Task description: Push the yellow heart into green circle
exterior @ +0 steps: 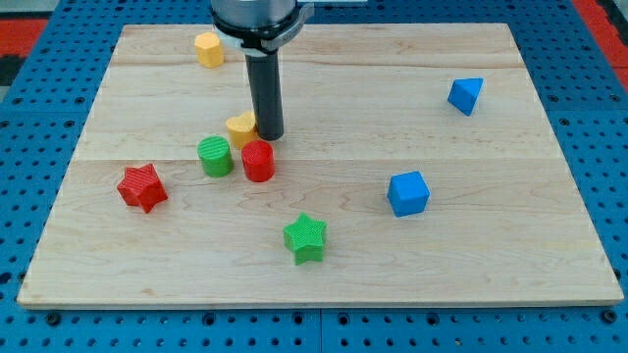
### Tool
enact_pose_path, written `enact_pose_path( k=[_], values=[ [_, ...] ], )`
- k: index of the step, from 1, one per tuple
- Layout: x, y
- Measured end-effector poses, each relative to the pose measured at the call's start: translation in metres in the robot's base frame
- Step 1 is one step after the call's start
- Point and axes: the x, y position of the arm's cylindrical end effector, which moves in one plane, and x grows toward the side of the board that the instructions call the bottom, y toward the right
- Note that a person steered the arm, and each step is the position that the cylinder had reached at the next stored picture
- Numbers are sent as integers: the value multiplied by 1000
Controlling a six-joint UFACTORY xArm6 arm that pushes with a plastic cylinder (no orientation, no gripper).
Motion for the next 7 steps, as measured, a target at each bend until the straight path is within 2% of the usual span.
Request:
enact_pose_path(
  k=[1, 3, 4, 5, 6, 7],
  values=[
    [-14, -15],
    [-56, -7],
    [-64, -52],
    [-32, -49],
    [-28, -21],
    [-14, -26]
  ],
)
